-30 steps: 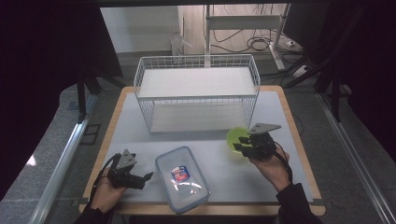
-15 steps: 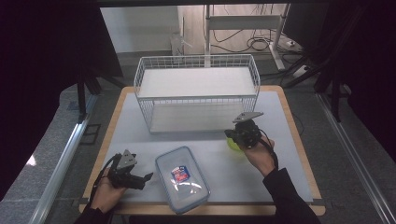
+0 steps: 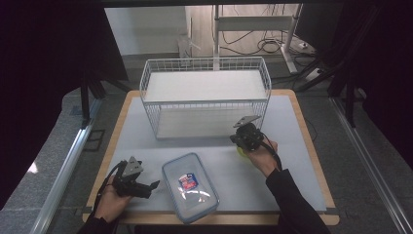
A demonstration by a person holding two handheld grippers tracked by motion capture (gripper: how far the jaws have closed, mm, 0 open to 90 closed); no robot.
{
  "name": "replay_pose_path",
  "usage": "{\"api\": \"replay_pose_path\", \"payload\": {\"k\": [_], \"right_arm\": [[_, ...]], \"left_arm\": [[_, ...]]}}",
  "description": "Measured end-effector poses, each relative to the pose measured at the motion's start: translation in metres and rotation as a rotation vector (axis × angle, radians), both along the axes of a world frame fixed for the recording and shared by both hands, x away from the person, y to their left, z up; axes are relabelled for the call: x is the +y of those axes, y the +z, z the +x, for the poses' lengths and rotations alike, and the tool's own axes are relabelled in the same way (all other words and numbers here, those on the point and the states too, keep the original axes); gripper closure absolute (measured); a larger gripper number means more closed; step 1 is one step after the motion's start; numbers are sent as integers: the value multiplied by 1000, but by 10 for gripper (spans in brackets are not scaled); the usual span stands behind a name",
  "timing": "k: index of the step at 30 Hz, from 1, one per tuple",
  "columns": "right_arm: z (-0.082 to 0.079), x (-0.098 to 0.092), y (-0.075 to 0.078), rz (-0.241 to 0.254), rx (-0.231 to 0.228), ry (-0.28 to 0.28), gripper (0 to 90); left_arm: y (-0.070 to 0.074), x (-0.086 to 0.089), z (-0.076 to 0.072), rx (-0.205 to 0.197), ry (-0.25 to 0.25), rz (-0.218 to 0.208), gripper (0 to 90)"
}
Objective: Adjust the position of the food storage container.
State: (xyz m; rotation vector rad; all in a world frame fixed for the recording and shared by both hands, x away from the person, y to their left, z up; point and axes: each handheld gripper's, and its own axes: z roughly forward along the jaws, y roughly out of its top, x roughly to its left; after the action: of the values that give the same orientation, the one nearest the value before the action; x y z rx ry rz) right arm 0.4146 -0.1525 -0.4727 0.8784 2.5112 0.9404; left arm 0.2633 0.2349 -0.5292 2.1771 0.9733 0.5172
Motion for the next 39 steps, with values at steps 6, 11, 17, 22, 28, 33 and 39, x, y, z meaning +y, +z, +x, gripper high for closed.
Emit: {"api": "replay_pose_path", "payload": {"k": [6,11,17,22,28,33,39], "right_arm": [[-4,-6,1,-22,-11,1,900],[-12,-20,1,-20,-10,-15,900],[-24,-42,3,-14,-4,-42,900],[-36,-62,4,-6,-1,-67,900],[-49,-88,5,7,1,-117,900],[-57,-108,5,36,8,-158,900],[-65,-105,10,38,-42,-133,900]], "left_arm": [[0,0,0,1,-1,3,30],[0,-1,0,3,2,2,32],[0,-1,0,13,8,-12,37],[1,-1,0,20,13,-22,40],[1,-2,0,26,13,-24,44],[0,-3,0,33,8,-23,47],[5,-6,-5,89,-65,-73,65]]}}
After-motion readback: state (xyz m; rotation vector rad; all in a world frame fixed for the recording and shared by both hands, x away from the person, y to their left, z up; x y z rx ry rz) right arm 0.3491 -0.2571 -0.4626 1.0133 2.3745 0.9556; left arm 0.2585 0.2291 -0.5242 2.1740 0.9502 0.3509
